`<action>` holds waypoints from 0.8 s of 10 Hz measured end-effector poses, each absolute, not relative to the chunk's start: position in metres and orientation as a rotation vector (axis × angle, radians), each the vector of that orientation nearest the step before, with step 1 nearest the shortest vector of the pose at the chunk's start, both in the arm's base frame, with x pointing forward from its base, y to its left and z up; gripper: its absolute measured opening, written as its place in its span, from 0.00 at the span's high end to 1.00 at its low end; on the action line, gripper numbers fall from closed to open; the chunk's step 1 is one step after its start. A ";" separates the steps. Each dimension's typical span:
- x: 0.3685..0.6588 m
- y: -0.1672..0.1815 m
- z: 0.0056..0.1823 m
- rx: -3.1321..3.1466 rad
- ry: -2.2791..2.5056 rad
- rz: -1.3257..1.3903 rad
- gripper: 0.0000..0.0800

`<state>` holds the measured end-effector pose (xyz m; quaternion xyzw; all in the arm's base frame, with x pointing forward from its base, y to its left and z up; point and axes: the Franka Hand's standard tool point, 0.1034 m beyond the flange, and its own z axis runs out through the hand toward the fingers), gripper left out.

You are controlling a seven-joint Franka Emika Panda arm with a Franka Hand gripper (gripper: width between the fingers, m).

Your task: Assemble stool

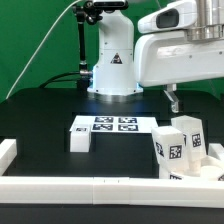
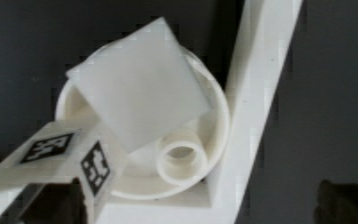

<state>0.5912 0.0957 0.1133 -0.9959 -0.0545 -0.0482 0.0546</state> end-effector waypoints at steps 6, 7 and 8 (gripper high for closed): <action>0.585 0.103 0.101 -3.063 -0.400 -0.150 0.19; 0.585 0.102 0.101 -3.063 -0.397 -0.150 0.19; 0.585 0.102 0.100 -3.063 -0.416 -0.148 0.19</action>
Offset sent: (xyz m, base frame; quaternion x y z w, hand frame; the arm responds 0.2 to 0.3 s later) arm -0.0080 0.0135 -0.0151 -0.0729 -0.0254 -0.1738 0.9817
